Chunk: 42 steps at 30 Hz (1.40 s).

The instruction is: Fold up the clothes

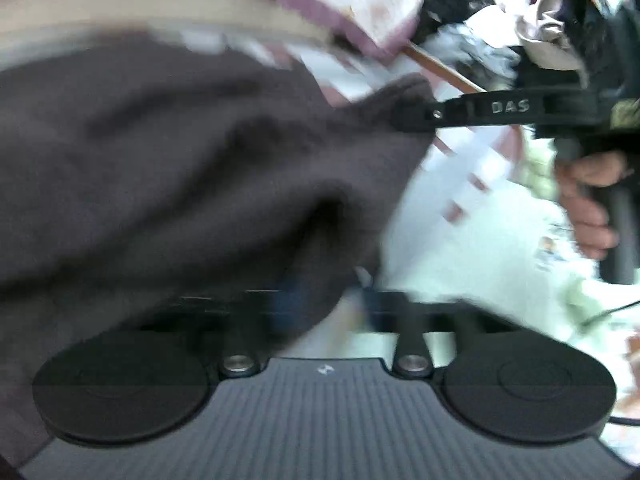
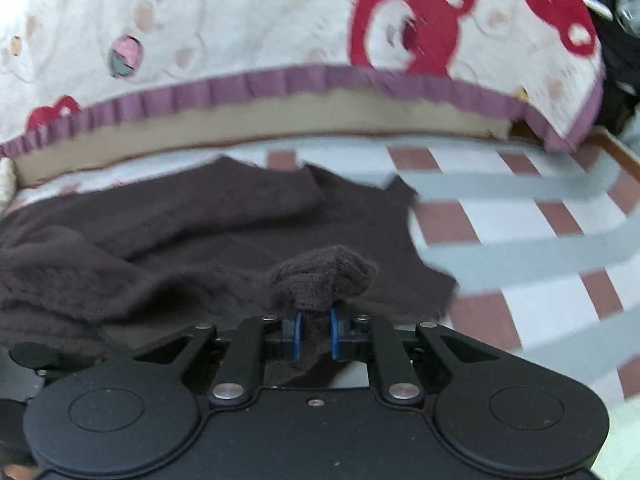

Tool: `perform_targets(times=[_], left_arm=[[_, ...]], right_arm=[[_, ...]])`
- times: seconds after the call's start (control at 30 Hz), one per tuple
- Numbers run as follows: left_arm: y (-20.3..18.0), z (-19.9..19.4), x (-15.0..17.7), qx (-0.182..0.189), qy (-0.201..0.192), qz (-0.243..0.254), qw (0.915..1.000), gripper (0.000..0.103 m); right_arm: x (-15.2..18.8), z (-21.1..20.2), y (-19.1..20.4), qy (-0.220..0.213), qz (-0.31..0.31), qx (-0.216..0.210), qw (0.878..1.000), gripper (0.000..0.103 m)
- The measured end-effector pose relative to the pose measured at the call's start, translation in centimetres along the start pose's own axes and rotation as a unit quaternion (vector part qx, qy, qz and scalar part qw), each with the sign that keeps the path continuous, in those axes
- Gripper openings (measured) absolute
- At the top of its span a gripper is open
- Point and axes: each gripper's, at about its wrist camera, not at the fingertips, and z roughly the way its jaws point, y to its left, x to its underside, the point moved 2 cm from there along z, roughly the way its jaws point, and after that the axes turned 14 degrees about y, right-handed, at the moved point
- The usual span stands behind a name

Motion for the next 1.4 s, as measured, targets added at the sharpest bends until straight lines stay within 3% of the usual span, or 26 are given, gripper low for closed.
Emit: perform_targets(times=[0.03, 0.07, 0.1, 0.13, 0.17, 0.23, 0.37, 0.47, 0.53, 0.67, 0.7, 0.8, 0.87, 0.97, 1.03, 1.17, 1.3, 1.33, 1.4], left_arm=[[0.3, 0.0, 0.3, 0.030, 0.004, -0.016, 0.9994, 0.010], [0.6, 0.0, 0.5, 0.049, 0.007, -0.032, 0.9983, 0.000], [0.8, 0.5, 0.7, 0.072, 0.025, -0.049, 0.9959, 0.000], [0.2, 1.0, 0.9, 0.069, 0.038, -0.043, 0.9959, 0.000], [-0.5, 1.6, 1.1, 0.059, 0.048, -0.031, 0.9966, 0.000], [-2.2, 2.6, 1.1, -0.003, 0.060, 0.013, 0.9981, 0.000], [-3.9, 1.8, 1.0, -0.045, 0.050, 0.034, 0.9972, 0.002], [-3.9, 0.4, 0.8, -0.068, 0.039, 0.022, 0.9967, 0.009], [-3.3, -0.7, 0.9, -0.083, 0.031, 0.008, 0.9960, 0.016], [-2.9, -3.2, 1.6, -0.158, 0.063, -0.005, 0.9853, 0.021], [-2.3, -4.6, 2.1, -0.166, 0.050, -0.015, 0.9848, 0.022], [-0.1, -9.3, 3.6, -0.175, -0.003, -0.057, 0.9829, 0.040], [1.8, -12.1, 4.5, -0.213, -0.047, -0.091, 0.9716, 0.047], [5.4, -15.2, 5.2, -0.292, -0.082, -0.151, 0.9409, 0.057], [7.7, -16.3, 5.6, -0.286, -0.082, -0.186, 0.9366, 0.057], [11.3, -18.5, 7.1, -0.211, -0.135, -0.217, 0.9436, 0.057], [14.9, -18.6, 7.4, -0.128, -0.209, -0.286, 0.9262, 0.063], [15.2, -18.5, 7.5, -0.121, -0.219, -0.290, 0.9238, 0.068], [15.3, -18.3, 7.4, -0.125, -0.233, -0.280, 0.9229, 0.069]], right_arm=[[0.3, 0.3, -0.3, 0.011, -0.001, 0.005, 1.000, 0.013], [0.6, 0.7, -0.4, 0.024, -0.007, 0.011, 1.000, 0.012], [0.8, 1.1, -0.4, 0.037, -0.013, 0.017, 0.999, 0.012], [1.1, 1.3, -0.5, 0.044, -0.016, 0.022, 0.999, 0.012], [1.3, 1.5, -0.4, 0.048, -0.018, 0.025, 0.998, 0.012], [1.6, 1.8, -0.3, 0.048, -0.025, 0.037, 0.998, 0.012], [1.7, 2.0, 0.8, 0.031, -0.064, 0.070, 0.995, 0.013], [1.7, 2.1, 1.7, 0.011, -0.100, 0.099, 0.990, 0.020], [1.8, 2.8, 2.0, 0.022, -0.114, 0.118, 0.986, 0.042], [1.8, 3.7, 1.9, 0.061, -0.118, 0.122, 0.984, 0.046], [1.8, 3.9, 1.9, 0.070, -0.119, 0.123, 0.983, 0.046], [1.6, 2.8, 2.1, 0.049, -0.112, 0.127, 0.984, 0.049], [1.4, 1.8, 2.6, 0.026, -0.109, 0.132, 0.985, 0.049], [0.6, -0.3, 3.8, -0.019, -0.118, 0.114, 0.986, 0.049], [0.3, -1.2, 5.2, -0.043, -0.133, 0.107, 0.984, 0.050], [0.4, -1.3, 7.7, -0.063, -0.141, 0.045, 0.987, 0.051], [1.5, 1.3, 12.2, -0.027, -0.213, -0.032, 0.976, 0.051], [1.8, 2.0, 13.3, -0.014, -0.229, -0.048, 0.972, 0.051], [2.0, 3.4, 15.1, 0.007, -0.249, -0.079, 0.965, 0.051]])
